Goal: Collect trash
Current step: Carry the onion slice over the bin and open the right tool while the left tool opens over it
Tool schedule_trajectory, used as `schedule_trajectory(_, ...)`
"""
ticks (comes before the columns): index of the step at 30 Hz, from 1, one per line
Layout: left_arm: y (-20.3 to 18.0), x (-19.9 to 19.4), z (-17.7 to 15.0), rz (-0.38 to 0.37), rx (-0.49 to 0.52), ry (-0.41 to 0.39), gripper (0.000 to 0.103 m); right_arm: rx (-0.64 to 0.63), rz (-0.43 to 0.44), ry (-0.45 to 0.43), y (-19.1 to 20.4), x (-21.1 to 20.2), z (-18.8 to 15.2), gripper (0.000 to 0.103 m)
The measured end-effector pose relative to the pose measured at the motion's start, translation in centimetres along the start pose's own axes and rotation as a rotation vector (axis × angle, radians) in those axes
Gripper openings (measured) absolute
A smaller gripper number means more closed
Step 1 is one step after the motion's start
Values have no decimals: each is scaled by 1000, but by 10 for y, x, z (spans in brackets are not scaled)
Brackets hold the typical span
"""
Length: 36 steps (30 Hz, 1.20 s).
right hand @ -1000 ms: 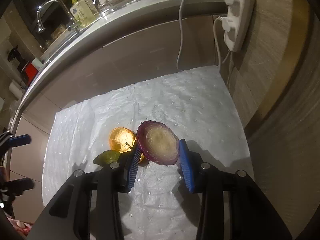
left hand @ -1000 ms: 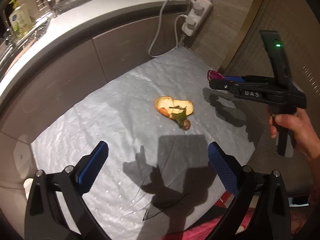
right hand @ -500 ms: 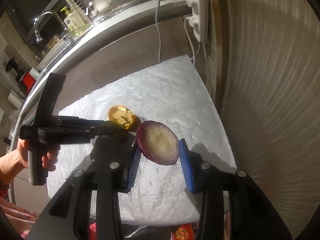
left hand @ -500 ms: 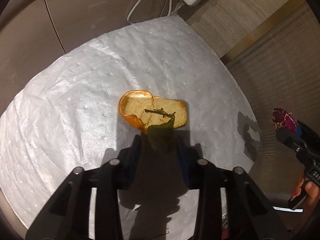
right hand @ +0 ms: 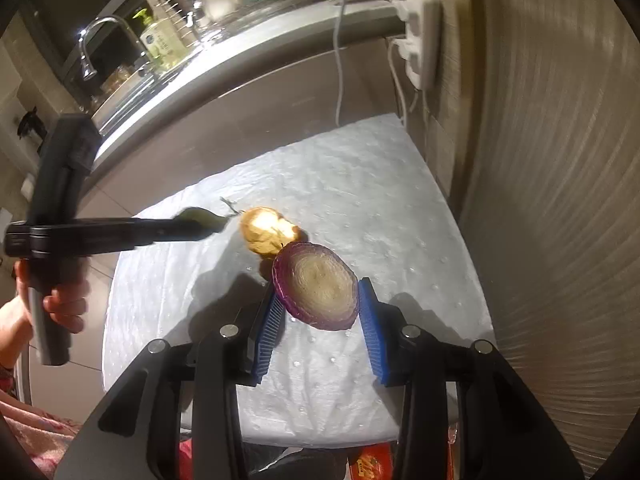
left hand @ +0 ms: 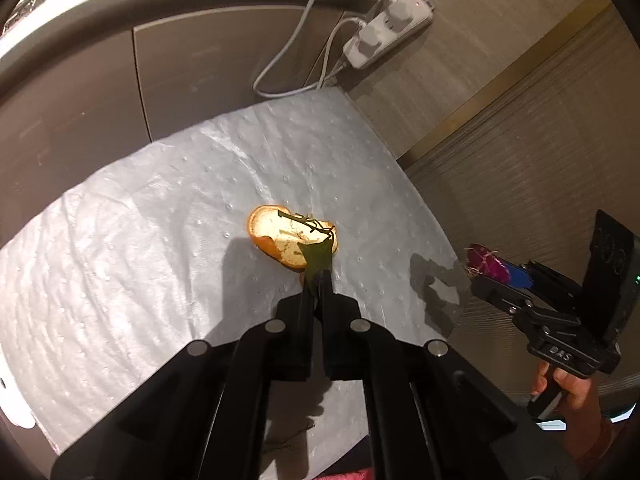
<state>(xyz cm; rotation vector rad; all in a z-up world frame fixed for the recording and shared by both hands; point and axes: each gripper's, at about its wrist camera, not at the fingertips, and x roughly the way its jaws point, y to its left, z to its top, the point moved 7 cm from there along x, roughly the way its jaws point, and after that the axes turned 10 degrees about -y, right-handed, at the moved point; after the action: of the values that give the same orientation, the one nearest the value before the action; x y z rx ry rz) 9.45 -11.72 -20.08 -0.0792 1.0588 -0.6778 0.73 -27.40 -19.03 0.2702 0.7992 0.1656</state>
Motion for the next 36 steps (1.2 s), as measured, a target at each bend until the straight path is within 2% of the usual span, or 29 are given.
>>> schedule_trajectory(5,28,-85,-16,61,-4,-108,3,-73,56,-17,52,-4,12,39)
schedule_trajectory(9,74,-149,-52,183,-18,-160,3,-135,123,-21,110,-3,15,39)
schedule_trajectory(12,113,-183,-90,261,-52,-153,3,-179,180,-16,160,-1,12,39)
schedule_trajectory(17,180,-212,-156,357,-132,-101,3,-250,268,7,245,3,0,39)
schedule_trajectory(21,223,-220,-199,389,-166,-64,3,-308,321,28,309,7,-15,39)
schedule_trajectory(25,262,-209,-234,388,-214,-5,3,-347,350,45,359,7,-29,39)
schedule_trajectory(30,307,-183,-279,358,-271,94,3,-370,338,57,386,4,-39,39)
schedule_trajectory(36,338,-128,-310,335,-311,216,3,-375,289,71,393,-2,-48,39)
